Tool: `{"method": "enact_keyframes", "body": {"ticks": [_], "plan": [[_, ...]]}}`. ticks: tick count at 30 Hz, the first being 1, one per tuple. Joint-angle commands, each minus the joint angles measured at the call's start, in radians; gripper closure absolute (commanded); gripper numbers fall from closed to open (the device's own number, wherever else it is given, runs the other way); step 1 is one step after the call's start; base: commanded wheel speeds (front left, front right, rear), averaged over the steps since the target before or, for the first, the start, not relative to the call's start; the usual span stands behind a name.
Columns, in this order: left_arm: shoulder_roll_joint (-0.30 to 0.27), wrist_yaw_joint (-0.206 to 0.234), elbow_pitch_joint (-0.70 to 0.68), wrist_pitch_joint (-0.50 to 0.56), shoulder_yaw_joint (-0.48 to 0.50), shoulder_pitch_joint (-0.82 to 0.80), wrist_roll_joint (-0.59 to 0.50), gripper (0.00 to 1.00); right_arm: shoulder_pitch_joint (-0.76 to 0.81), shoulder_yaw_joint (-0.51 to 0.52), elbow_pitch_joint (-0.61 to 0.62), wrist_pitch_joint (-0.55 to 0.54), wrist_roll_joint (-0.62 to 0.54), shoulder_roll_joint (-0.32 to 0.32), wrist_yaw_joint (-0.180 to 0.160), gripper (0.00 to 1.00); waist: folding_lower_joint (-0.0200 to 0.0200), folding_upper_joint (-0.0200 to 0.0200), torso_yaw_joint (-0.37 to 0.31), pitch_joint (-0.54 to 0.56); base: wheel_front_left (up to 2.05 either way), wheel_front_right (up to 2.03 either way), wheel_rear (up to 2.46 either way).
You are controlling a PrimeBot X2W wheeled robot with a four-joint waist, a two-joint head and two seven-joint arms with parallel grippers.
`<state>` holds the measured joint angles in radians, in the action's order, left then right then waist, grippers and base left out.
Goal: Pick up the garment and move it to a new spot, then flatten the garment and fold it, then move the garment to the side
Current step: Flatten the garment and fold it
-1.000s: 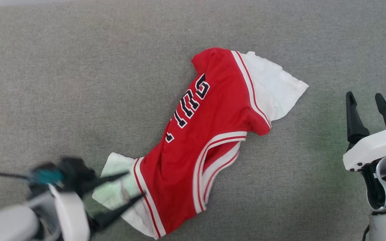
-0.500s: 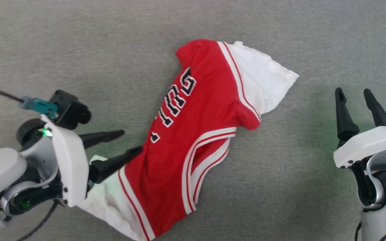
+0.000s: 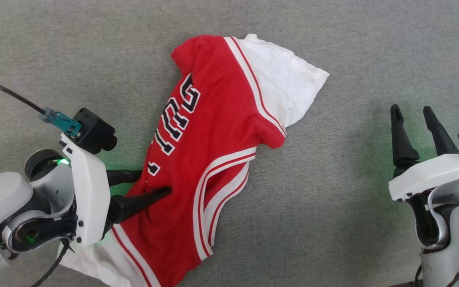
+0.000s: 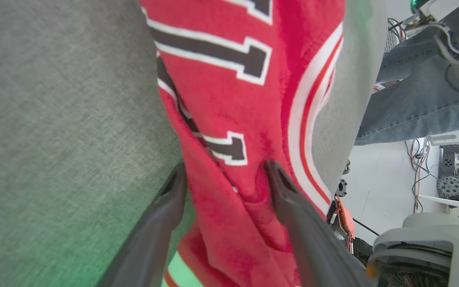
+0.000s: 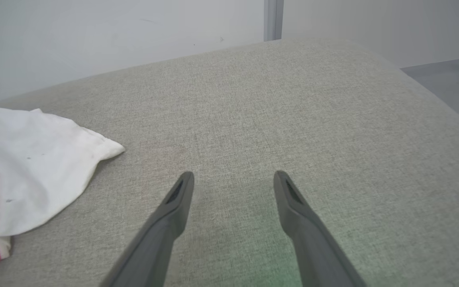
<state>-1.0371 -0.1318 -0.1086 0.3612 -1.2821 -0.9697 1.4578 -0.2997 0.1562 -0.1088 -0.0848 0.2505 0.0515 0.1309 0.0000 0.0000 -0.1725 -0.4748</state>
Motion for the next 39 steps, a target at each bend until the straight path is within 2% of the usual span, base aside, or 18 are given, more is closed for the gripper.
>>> {"method": "enact_keyframes", "body": {"ticks": [1,7,14,19,23,24,25,26,34,39], "plan": [[-0.001,0.002,-0.002,0.011,0.002,0.006,-0.006,1.0,-0.013,-0.006,-0.007,0.014,0.008,0.0,0.0,0.0,0.0,0.0,-0.014,-0.009,0.0,0.0,0.0],[-0.037,0.002,0.034,-0.037,0.005,-0.091,-0.072,1.0,-0.013,-0.019,-0.034,0.053,0.036,0.0,0.0,0.0,0.0,0.0,-0.044,-0.025,0.0,0.0,0.0],[-0.077,0.002,0.106,-0.115,0.01,-0.292,-0.138,1.0,-0.015,-0.053,-0.082,0.104,0.071,0.0,0.0,0.0,0.0,0.0,-0.081,-0.046,0.0,0.0,0.0],[-0.072,0.002,0.163,-0.154,0.003,-0.368,-0.221,1.0,-0.026,-0.076,-0.122,0.141,0.095,0.0,0.0,0.0,0.0,0.0,-0.107,-0.058,0.0,0.0,0.0],[-0.057,0.002,0.195,-0.157,0.001,-0.325,-0.27,1.0,-0.036,-0.086,-0.147,0.162,0.103,0.0,0.0,0.0,0.0,0.0,-0.118,-0.061,0.0,0.0,0.0],[-0.056,0.002,0.197,-0.15,0.001,-0.311,-0.278,0.75,-0.037,-0.086,-0.153,0.166,0.102,0.0,0.0,0.0,0.0,0.0,-0.118,-0.06,0.0,0.0,0.0],[-0.057,0.002,0.199,-0.152,0.002,-0.307,-0.294,0.29,-0.037,-0.084,-0.157,0.168,0.1,0.0,0.0,0.0,0.0,0.0,-0.116,-0.058,0.0,0.0,0.0],[-0.057,0.002,0.203,-0.158,0.004,-0.301,-0.3,0.0,-0.037,-0.081,-0.162,0.169,0.095,0.0,0.0,0.0,0.0,0.0,-0.112,-0.054,0.0,0.0,0.0],[-0.074,0.002,0.159,-0.225,0.002,-0.255,-0.326,0.0,-0.039,-0.033,-0.139,0.137,0.027,0.0,0.0,0.0,0.0,0.0,-0.031,0.017,0.0,0.0,0.0],[-0.104,0.002,0.096,-0.257,0.002,-0.207,-0.42,0.0,-0.035,-0.017,-0.083,0.103,-0.026,0.0,0.0,0.0,0.0,0.0,0.024,0.062,0.0,0.0,0.0]]}}
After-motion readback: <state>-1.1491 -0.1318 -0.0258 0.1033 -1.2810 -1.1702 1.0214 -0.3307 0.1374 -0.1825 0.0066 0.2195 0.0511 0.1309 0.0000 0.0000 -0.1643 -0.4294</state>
